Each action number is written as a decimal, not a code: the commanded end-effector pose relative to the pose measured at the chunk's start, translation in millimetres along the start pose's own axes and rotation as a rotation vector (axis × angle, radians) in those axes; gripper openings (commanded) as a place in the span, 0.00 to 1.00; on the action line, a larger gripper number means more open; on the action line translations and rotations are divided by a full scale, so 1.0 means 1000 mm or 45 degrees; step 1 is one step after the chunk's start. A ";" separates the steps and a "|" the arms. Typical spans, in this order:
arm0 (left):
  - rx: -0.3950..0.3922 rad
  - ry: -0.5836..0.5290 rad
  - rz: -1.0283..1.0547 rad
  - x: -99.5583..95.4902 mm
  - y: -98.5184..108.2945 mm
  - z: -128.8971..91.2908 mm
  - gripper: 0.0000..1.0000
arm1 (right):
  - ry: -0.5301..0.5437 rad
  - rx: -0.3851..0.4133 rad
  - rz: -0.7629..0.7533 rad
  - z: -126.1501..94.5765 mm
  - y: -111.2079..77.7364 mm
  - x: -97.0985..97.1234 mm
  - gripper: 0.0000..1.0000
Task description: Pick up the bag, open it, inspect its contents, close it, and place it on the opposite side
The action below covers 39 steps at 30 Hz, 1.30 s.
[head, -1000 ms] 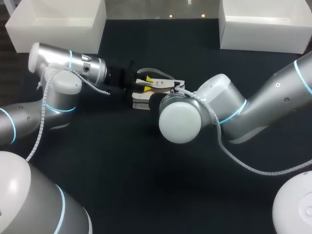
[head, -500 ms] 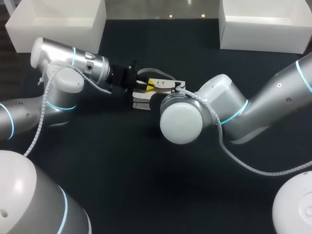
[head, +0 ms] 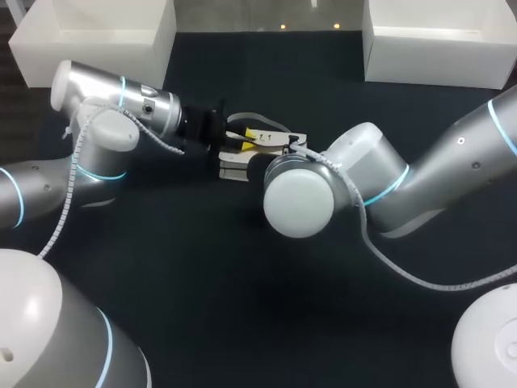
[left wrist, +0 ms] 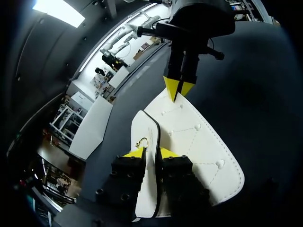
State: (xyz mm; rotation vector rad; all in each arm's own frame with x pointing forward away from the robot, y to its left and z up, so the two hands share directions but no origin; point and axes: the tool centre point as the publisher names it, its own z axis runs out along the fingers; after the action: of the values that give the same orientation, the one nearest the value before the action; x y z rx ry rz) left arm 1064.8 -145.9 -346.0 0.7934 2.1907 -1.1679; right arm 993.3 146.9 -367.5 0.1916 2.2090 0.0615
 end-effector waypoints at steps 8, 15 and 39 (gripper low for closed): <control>-0.042 -0.080 -0.039 -0.009 -0.019 -0.021 1.00 | 0.016 0.022 -0.040 -0.011 0.001 -0.001 1.00; -0.065 -0.112 -0.092 -0.012 -0.034 -0.046 1.00 | 0.074 0.016 -0.063 -0.032 0.001 -0.012 1.00; -0.369 0.299 -0.521 0.005 -0.045 -0.109 1.00 | 0.559 0.025 -0.141 -0.080 -0.003 -0.058 1.00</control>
State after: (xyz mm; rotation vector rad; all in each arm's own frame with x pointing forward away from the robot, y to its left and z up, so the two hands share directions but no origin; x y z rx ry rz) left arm 1007.1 -76.5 -278.2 0.3472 2.6013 -0.9955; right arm 961.2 133.9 -281.3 0.0749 2.5408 0.0529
